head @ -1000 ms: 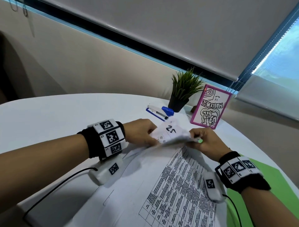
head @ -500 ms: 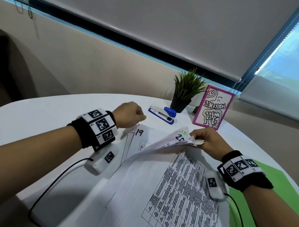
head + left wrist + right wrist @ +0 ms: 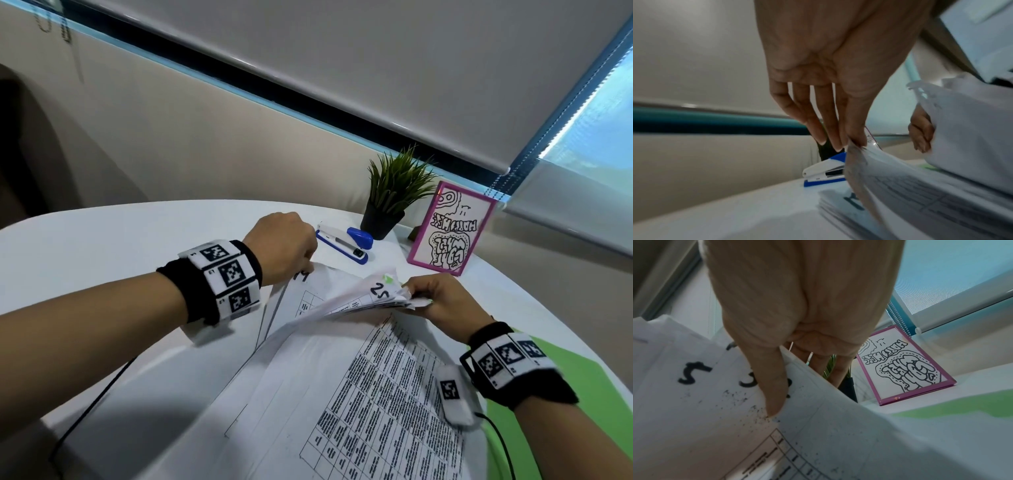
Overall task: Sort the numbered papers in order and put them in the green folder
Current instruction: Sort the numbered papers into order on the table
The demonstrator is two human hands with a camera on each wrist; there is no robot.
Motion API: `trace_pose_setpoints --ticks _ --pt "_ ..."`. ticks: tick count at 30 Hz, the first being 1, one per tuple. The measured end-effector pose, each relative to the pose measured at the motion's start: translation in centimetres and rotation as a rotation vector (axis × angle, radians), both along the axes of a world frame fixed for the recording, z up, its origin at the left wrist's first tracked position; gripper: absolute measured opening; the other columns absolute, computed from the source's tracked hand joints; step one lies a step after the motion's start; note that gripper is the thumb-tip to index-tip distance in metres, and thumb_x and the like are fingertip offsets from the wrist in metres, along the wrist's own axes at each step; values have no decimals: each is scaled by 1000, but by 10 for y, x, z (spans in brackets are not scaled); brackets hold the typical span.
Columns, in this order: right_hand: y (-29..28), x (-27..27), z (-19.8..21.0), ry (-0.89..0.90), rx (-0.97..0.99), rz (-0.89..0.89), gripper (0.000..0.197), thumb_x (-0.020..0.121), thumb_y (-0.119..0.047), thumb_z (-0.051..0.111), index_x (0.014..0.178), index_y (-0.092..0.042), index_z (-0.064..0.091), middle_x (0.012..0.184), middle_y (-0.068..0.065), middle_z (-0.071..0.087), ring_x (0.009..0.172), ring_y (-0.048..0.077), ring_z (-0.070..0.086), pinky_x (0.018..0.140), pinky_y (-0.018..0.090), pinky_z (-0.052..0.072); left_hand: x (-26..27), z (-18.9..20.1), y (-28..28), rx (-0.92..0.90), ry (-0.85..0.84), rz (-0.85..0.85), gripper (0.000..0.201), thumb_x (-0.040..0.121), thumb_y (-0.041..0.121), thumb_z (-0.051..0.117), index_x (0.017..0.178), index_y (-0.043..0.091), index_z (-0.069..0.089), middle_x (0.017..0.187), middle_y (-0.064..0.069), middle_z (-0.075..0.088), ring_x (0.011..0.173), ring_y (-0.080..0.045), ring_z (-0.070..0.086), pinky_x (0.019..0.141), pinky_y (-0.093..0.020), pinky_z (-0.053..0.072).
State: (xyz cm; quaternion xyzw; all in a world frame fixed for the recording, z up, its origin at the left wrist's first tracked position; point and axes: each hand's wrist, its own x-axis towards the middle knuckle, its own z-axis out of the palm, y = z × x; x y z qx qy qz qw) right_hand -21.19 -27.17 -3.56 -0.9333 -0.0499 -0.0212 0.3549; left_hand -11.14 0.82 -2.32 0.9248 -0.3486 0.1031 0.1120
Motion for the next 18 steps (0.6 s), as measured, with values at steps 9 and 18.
trace_pose_setpoints --ticks 9,18 --pt "-7 2 -5 -119 -175 24 15 80 -4 76 87 -17 78 83 -8 66 74 -1 60 69 8 43 -8 0 -11 -365 317 -47 27 97 23 50 72 14 46 68 -1 56 66 -22 48 57 -29 33" --pt "-8 0 -6 -158 -231 26 17 80 -7 76 87 -23 77 81 -9 57 76 1 56 68 12 42 -14 -13 -8 -293 495 110 42 85 38 69 105 10 44 97 -9 60 86 -26 56 67 -31 41"
